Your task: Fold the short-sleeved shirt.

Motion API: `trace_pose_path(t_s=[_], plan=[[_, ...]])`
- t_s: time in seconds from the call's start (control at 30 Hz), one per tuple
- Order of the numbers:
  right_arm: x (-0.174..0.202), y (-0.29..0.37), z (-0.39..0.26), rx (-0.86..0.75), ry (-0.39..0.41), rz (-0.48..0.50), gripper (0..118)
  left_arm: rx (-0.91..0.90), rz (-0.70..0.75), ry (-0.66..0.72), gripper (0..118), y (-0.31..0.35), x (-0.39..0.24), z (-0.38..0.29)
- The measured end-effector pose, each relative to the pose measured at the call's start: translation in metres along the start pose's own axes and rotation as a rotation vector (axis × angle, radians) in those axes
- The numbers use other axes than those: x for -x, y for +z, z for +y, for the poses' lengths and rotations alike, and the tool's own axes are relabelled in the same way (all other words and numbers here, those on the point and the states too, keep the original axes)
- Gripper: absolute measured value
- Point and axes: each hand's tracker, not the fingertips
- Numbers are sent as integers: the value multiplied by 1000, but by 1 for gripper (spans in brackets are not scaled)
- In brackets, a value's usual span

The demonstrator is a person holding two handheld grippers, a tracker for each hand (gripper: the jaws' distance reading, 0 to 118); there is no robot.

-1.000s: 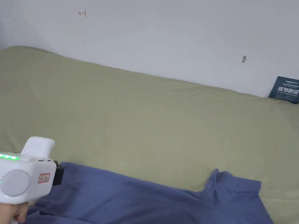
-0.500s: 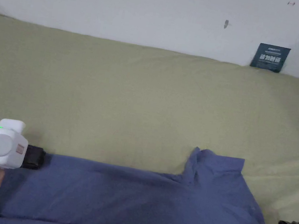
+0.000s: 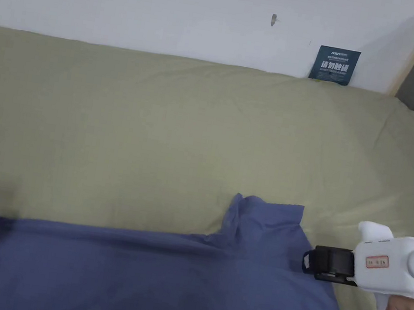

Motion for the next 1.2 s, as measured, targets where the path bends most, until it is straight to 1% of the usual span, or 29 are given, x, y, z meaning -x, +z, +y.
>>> trace_pose_path(t_s=[0.03,0.07,0.1,0.17,0.2,0.23,0.27,0.3,0.33,0.37,0.4,0.43,0.47,0.5,0.53,0.6,0.63,0.73,0.8,0.9,1.0,1.07,1.2], plan=[[-5,-10,3,-17,14,-8,118,0,3,-3,3,-2,0,2],[-4,-17,8,2,13,-25,118,0,3,-1,3,-2,0,2],[-5,-27,11,37,29,-53,118,1,3,-1,3,-3,0,2],[-7,-43,13,78,86,-87,117,2,5,-2,3,-5,0,3],[0,-43,12,96,119,-106,112,5,5,-1,3,-6,0,4],[0,-44,10,80,122,-139,106,4,6,-3,3,-6,0,3],[-1,-43,9,75,119,-138,104,4,7,-8,3,-6,0,3],[-2,-35,7,62,113,-113,93,5,8,-8,3,-5,0,4],[5,-25,7,30,139,-136,74,6,7,-7,3,-4,0,4],[5,-17,5,-4,162,-140,46,6,6,-8,3,-2,1,4],[2,-8,2,-22,149,-67,5,8,5,-8,3,0,3,4],[3,-1,-1,-25,130,-31,5,10,0,-5,3,2,5,4],[10,9,-2,-56,134,-39,4,8,-7,2,3,6,7,4],[14,19,-6,-83,157,-34,4,6,-15,12,3,12,10,3],[16,26,-10,-82,162,-30,4,-2,-25,20,3,19,13,2],[21,46,-12,-103,154,-22,4,-20,-43,29,3,37,19,-1],[23,56,-17,-124,142,2,4,-33,-53,26,3,48,22,-3],[27,90,-33,-173,148,26,4,-67,-73,18,3,81,31,-13],[28,112,-48,-200,151,51,4,-101,-93,38,3,103,38,-24],[25,142,-74,-233,148,72,4,-132,-111,38,3,135,45,-49],[21,168,-110,-257,165,68,4,-171,-139,41,3,165,53,-83],[17,178,-133,-267,156,77,4,-181,-144,48,3,179,57,-108],[12,185,-179,-260,173,67,4,-204,-132,37,3,196,61,-160]])
